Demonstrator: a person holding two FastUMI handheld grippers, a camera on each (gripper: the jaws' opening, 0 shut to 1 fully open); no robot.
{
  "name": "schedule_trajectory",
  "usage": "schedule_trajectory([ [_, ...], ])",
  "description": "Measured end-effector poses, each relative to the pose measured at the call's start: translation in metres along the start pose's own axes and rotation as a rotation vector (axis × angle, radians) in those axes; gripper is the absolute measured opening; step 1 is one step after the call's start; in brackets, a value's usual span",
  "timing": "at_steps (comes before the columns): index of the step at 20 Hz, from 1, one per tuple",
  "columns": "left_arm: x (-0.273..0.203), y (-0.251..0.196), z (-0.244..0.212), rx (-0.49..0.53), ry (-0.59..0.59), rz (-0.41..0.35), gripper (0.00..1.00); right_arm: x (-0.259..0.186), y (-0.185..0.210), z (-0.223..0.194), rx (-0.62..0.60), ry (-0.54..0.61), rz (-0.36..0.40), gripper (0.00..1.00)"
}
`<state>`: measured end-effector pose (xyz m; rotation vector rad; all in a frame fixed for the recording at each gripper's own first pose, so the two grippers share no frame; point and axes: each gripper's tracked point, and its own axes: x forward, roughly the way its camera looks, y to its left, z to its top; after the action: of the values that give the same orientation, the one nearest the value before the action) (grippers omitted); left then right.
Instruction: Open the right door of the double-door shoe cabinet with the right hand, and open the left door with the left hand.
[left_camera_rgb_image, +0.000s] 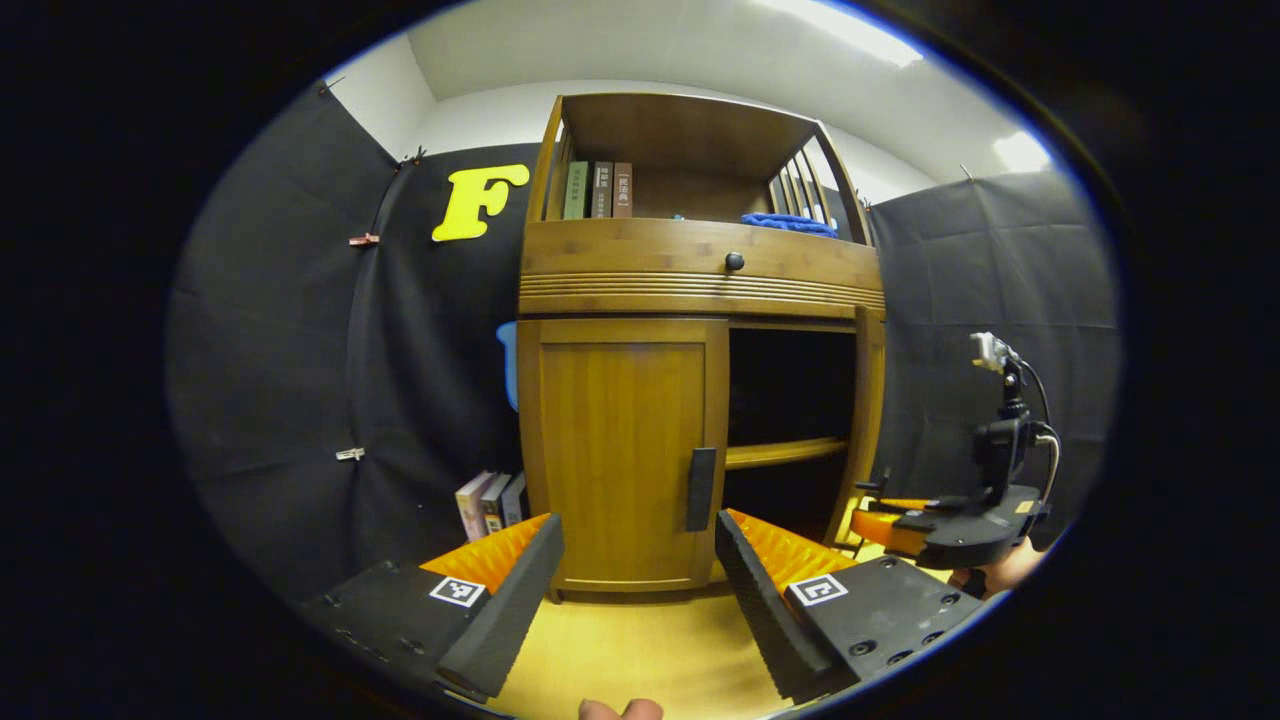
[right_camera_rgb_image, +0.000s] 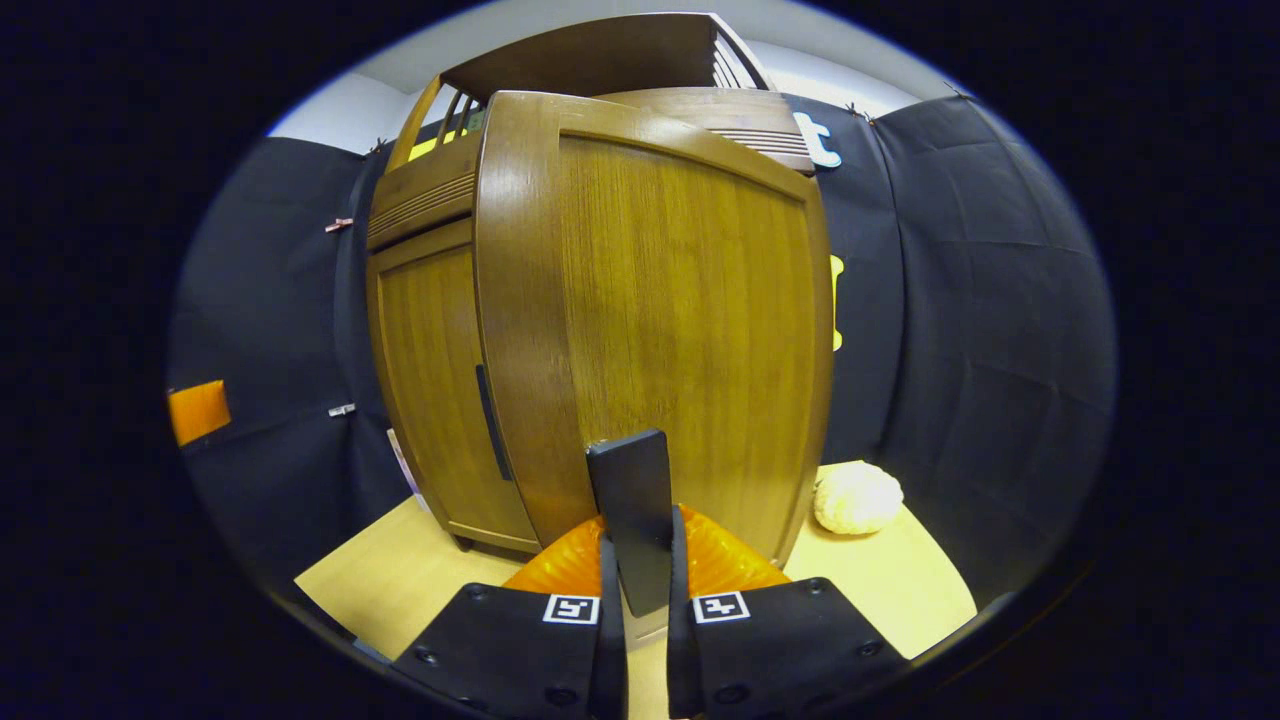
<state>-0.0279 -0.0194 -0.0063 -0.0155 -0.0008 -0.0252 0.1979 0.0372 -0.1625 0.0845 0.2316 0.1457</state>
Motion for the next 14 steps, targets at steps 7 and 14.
schedule_trajectory([
  [7,0.027,-0.034,0.014,0.004,-0.044,-0.015,0.94,0.001,-0.003,0.010,-0.036,0.029,-0.035,0.18],
  [14,0.049,-0.066,0.012,0.001,-0.028,-0.005,0.92,-0.001,-0.007,0.017,-0.050,0.038,-0.058,0.18],
])
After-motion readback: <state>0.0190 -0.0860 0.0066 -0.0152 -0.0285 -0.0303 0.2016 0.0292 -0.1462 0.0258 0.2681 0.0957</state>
